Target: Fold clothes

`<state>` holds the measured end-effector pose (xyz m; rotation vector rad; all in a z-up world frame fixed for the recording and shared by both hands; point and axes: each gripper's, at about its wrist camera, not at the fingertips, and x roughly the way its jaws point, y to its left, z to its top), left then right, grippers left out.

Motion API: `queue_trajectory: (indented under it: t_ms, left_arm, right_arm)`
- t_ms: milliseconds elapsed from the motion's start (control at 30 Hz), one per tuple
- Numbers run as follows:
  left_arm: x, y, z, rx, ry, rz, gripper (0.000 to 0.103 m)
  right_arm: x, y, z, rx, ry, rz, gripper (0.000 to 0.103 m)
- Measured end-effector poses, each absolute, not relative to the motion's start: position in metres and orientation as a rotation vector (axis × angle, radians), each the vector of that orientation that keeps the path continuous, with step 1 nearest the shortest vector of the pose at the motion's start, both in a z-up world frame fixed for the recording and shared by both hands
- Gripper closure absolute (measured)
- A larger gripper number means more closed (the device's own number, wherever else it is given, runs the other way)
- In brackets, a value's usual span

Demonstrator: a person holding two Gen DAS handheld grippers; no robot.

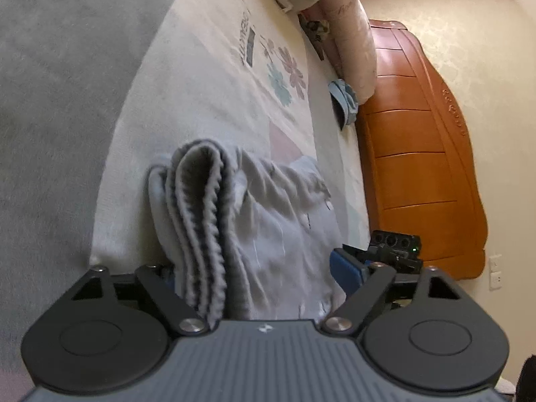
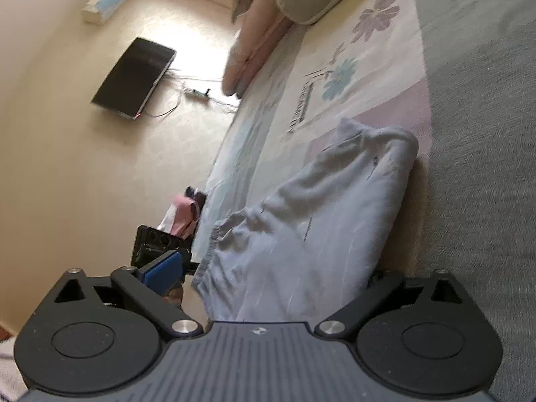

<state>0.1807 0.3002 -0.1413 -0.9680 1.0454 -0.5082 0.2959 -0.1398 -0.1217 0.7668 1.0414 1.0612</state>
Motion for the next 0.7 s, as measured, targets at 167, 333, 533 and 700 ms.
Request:
queue_trajectory:
  t_ms: [167,333,533,700]
  left_arm:
    - [0.171,0.3,-0.142,-0.94,1.032,-0.475,0.036]
    - [0.173,0.3,-0.14,-0.913,1.033,-0.453,0.043]
    - [0.165,0.296,-0.135,-0.834,1.046,-0.304,0.081]
    - [0.165,0.282,-0.116,-0.724,1.038,-0.283,0.085]
  right_arm:
    - [0.298,-0.148,-0.134,0.746,1.06,0.967,0.056]
    - [0.298,-0.149,-0.141,0.742,1.073,0.929,0.075]
    - [0.292,-0.138,-0.139,0.703,1.069,0.86,0.093]
    - [0.279,-0.127,-0.124,0.621,1.02,0.795,0.091]
